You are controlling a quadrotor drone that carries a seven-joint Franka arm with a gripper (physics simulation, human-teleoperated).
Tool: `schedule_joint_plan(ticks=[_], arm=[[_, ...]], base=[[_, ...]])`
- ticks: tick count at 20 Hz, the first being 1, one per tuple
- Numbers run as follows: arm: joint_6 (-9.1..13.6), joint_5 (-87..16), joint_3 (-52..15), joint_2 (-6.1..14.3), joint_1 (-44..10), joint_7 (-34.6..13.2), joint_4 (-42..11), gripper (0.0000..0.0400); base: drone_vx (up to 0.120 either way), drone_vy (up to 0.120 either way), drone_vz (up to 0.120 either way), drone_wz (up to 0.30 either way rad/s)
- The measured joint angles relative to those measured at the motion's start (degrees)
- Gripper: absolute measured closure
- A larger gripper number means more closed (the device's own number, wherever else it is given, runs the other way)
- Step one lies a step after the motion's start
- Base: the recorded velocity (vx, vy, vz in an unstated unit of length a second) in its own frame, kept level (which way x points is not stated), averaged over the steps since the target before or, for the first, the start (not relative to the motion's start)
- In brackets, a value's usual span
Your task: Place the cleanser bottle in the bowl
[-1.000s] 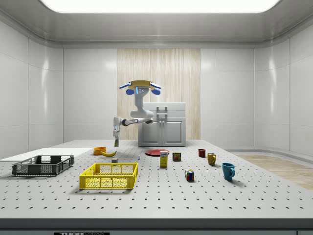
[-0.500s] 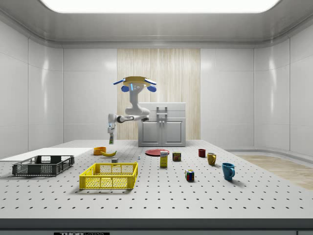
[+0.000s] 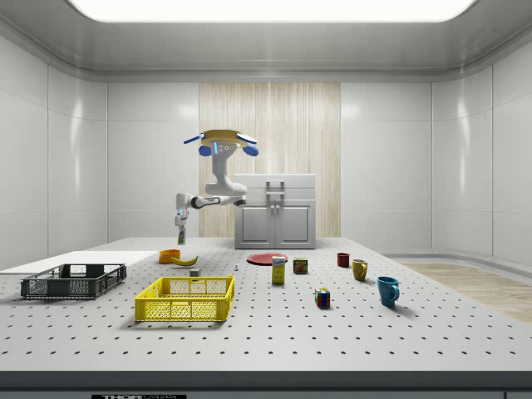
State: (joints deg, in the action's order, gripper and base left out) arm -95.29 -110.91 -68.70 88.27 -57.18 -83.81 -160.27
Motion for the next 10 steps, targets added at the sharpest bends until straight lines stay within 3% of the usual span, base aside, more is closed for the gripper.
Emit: schedule_joint_plan(ticks=[10], arm=[[0.0, 0.0, 0.0, 0.0, 0.0, 0.0, 0.0, 0.0242]], base=[[0.12, 0.0, 0.0, 0.0]])
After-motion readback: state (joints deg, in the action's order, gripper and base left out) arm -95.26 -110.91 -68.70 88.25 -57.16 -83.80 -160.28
